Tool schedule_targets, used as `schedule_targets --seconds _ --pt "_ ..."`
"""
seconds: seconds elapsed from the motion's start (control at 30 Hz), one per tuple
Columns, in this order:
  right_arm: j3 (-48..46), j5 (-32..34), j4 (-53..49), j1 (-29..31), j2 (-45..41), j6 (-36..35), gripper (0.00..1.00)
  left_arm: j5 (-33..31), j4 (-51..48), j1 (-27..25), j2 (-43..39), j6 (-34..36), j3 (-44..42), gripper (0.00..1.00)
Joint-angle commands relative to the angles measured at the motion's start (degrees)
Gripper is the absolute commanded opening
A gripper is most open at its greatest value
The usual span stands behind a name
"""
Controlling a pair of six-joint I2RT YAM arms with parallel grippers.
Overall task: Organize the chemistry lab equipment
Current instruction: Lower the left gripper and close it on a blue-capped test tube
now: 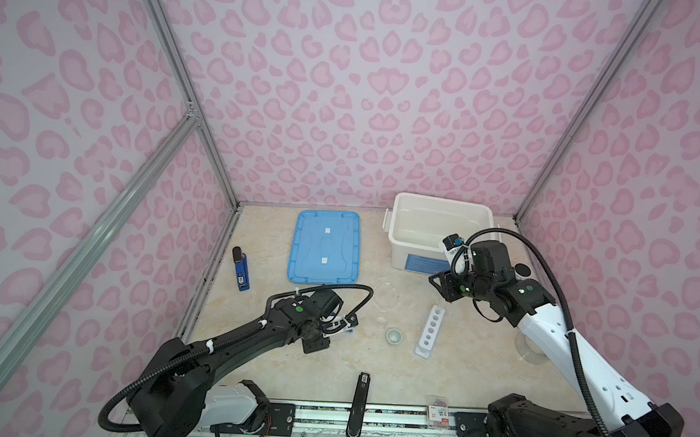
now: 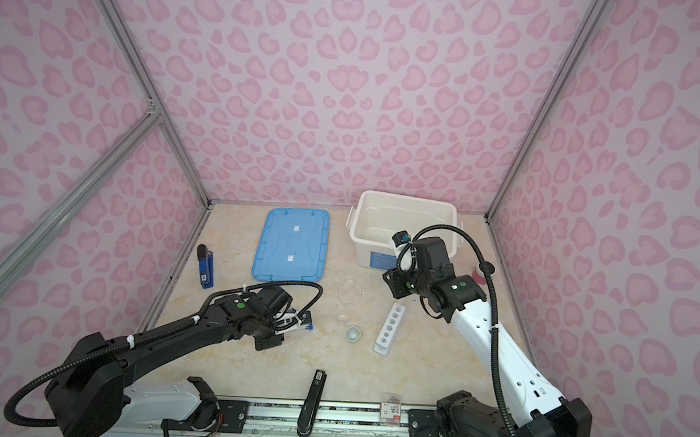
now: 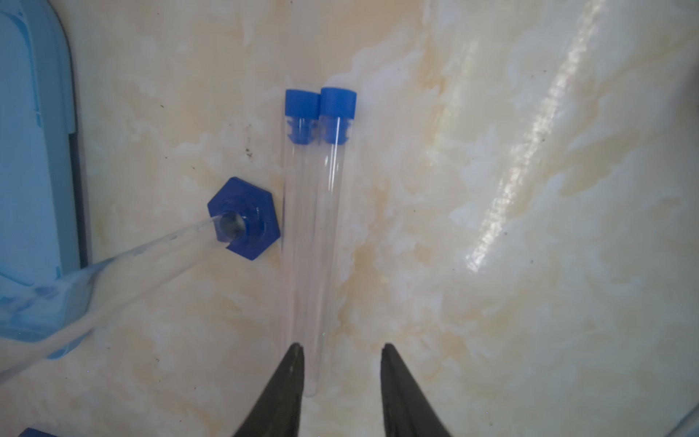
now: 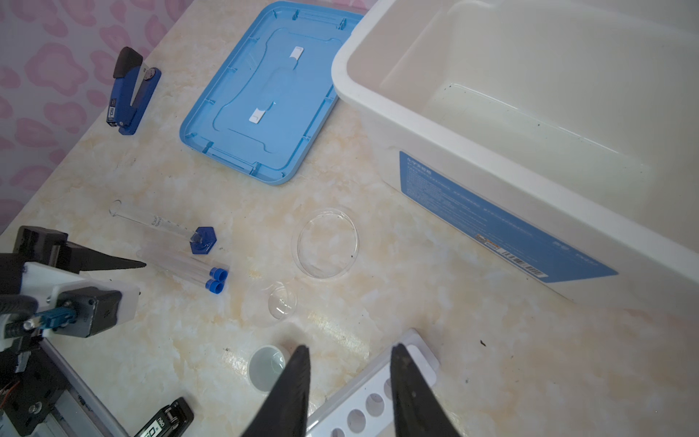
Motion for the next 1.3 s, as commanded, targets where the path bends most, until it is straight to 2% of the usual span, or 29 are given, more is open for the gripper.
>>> schedule_targets --seconds 0.0,0.33,1.27 --pt "0.1 -2.6 1.3 -0.7 -0.2 -0.2 0.36 -1.4 1.6 0.0 1.6 0.3 0.7 0.32" --pt "-0.9 -5.7 2.7 -2.8 -0.7 0.7 0.36 -1.7 2.4 -0.1 4.8 0.5 1.5 0.30" --pt "-2.2 -7.4 4.2 -4.6 -0.7 1.1 0.36 -0.7 3.2 -1.5 11.4 -0.2 4.0 0.27"
